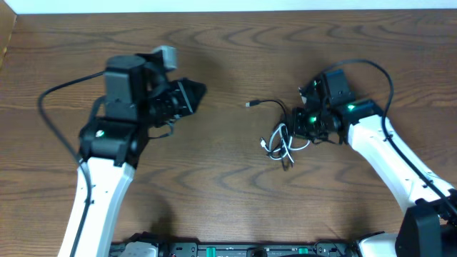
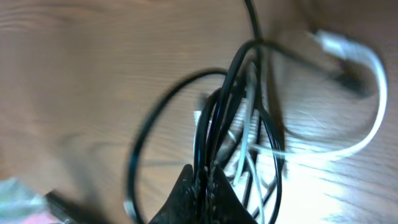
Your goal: Untangle cables
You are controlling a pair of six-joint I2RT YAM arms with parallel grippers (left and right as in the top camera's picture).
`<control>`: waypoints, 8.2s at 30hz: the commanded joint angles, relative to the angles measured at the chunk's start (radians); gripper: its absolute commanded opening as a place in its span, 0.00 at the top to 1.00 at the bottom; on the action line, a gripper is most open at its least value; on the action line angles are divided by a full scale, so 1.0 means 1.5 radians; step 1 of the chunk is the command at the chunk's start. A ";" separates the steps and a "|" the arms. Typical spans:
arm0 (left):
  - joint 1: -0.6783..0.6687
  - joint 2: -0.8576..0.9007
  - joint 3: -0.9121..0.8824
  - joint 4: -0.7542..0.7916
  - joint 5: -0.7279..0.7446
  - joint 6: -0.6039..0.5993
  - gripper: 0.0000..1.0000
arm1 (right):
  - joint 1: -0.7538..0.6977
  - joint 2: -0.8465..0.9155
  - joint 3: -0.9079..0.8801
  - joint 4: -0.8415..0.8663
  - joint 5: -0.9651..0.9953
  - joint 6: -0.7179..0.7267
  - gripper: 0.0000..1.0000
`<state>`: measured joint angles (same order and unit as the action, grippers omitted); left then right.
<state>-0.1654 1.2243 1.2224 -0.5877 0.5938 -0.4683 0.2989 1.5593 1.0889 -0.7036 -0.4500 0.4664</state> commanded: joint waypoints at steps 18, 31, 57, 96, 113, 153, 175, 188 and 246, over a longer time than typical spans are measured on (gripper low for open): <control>-0.080 0.149 0.008 0.063 0.143 0.127 0.34 | -0.100 -0.033 0.118 -0.048 -0.435 -0.266 0.99; -0.119 0.296 0.008 0.164 0.231 0.172 0.43 | -0.100 -0.033 0.118 -0.053 -0.435 -0.265 0.99; -0.185 0.352 0.007 0.339 -0.118 0.024 0.93 | -0.100 -0.033 0.118 -0.068 -0.425 -0.256 0.99; -0.191 0.291 0.004 0.088 -0.020 0.082 0.92 | -0.042 0.045 0.107 -0.080 -0.067 -0.160 0.14; -0.179 0.286 -0.009 -0.003 -0.004 0.137 0.87 | 0.021 0.065 0.114 -0.113 0.100 -0.095 0.32; -0.119 0.287 -0.015 -0.052 -0.095 0.002 0.74 | 0.130 0.305 0.113 -0.042 0.177 -0.142 0.86; -0.120 0.287 -0.015 -0.056 -0.049 0.049 0.67 | 0.065 0.092 0.231 -0.134 -0.079 -0.247 0.99; -0.120 0.287 -0.014 0.075 0.156 0.144 0.56 | -0.015 -0.035 0.234 -0.124 -0.244 -0.208 0.99; -0.370 0.427 -0.015 -0.002 -0.108 0.372 0.55 | -0.056 -0.077 0.233 -0.215 0.022 -0.187 0.73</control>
<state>-0.7040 1.8347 1.2095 -0.5846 0.4622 0.0612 0.2192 1.4548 1.4258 -1.0218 -0.4282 0.1860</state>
